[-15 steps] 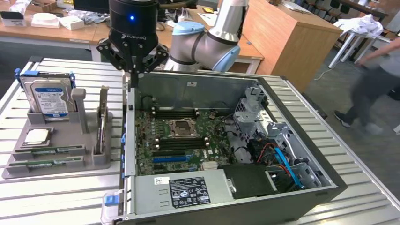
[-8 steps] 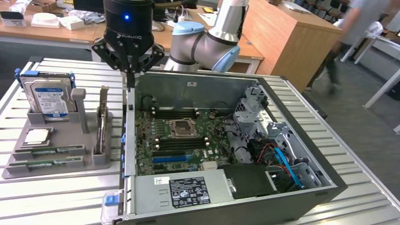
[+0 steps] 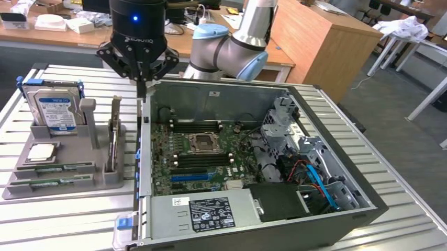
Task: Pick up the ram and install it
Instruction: 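Reach for the ram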
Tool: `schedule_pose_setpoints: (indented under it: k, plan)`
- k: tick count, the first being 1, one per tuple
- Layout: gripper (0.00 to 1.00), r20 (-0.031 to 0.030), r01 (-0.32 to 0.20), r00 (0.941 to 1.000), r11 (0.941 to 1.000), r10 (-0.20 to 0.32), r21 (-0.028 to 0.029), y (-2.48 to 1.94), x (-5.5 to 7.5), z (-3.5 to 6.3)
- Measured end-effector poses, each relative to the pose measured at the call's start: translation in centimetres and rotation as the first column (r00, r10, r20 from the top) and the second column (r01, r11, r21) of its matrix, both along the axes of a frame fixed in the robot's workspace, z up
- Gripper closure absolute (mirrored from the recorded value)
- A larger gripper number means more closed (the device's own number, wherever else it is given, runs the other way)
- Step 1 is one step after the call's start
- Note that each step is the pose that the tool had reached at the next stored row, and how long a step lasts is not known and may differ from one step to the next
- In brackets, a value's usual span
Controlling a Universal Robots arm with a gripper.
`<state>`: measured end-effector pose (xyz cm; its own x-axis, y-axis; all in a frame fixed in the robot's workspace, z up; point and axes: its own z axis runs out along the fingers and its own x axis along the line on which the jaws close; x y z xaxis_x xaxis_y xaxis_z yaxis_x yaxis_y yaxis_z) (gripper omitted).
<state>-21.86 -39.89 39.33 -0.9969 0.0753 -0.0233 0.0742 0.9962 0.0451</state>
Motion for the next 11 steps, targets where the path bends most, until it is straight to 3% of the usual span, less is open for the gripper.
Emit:
schedule_pose_setpoints:
  k: [11]
  plan:
    - [0.90, 0.0000, 0.000, 1.0000, 1.0000, 0.000, 0.0000, 0.00, -1.1, 0.00]
